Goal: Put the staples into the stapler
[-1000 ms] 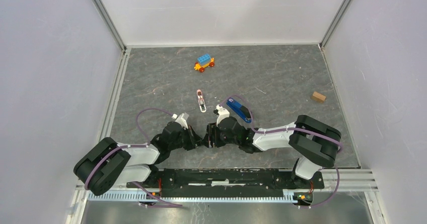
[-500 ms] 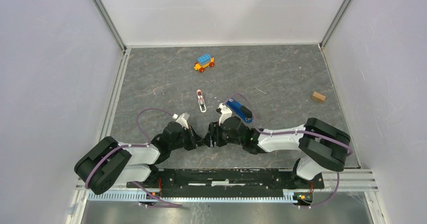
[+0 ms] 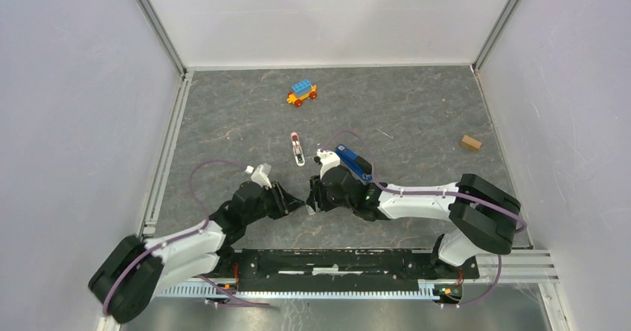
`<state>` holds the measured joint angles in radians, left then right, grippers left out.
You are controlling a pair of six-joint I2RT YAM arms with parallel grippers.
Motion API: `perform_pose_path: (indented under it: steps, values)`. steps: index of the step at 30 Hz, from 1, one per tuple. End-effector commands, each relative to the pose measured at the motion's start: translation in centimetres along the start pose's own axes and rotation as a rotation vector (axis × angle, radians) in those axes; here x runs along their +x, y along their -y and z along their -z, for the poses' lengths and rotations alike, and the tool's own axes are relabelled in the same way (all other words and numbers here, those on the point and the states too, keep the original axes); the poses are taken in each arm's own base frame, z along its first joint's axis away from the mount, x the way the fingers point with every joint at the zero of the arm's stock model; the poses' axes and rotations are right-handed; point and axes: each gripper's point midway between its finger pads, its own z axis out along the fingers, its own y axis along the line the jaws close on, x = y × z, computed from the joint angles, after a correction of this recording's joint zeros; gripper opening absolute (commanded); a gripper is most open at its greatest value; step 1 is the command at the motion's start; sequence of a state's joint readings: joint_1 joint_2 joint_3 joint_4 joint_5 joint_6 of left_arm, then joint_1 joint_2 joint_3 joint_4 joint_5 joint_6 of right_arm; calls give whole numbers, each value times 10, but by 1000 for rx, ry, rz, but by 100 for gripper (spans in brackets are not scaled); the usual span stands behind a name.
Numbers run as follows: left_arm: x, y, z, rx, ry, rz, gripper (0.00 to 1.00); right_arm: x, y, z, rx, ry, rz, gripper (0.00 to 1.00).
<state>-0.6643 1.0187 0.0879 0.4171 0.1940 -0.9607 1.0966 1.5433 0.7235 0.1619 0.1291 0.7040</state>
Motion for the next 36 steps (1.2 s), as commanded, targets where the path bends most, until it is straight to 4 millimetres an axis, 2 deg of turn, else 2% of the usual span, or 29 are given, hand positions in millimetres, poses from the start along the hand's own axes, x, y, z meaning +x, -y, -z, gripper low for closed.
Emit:
perform_pose_path:
  steps: [1, 2, 5, 7, 11, 13, 14, 15, 18, 28, 36]
  values:
    - [-26, -7, 18, -92, 135, -31, 42, -14, 10, 2, 91, 11, 96, 42]
    - [-34, -10, 25, -125, 177, -40, 43, -15, 10, 3, 91, 11, 100, 42]
    - [-66, -1, 56, -157, 336, -89, 50, -17, 10, 3, 101, 3, 107, 41]
    - [-88, 14, 82, -133, 448, -132, 57, -16, 9, 2, 103, -2, 106, 41]
    - [-130, 45, 148, -74, 697, -186, 76, -16, 5, 0, 99, -8, 109, 40]
    - [-141, 51, 172, -85, 773, -218, 86, -13, 4, -2, 123, -30, 139, 40]
    - [-146, 55, 187, -81, 811, -227, 94, -12, 3, -3, 137, -41, 157, 40]
    - [-147, 52, 193, -106, 818, -222, 100, -12, 2, -4, 148, -49, 172, 40]
    - [-146, 57, 199, -121, 790, -252, 100, -10, -2, -7, 153, -61, 184, 39]
    - [-137, 77, 192, -171, 579, -471, 100, 0, -7, -13, 172, -93, 201, 37]
    - [-135, 75, 190, -167, 578, -478, 100, 6, -5, -14, 183, -104, 206, 33]
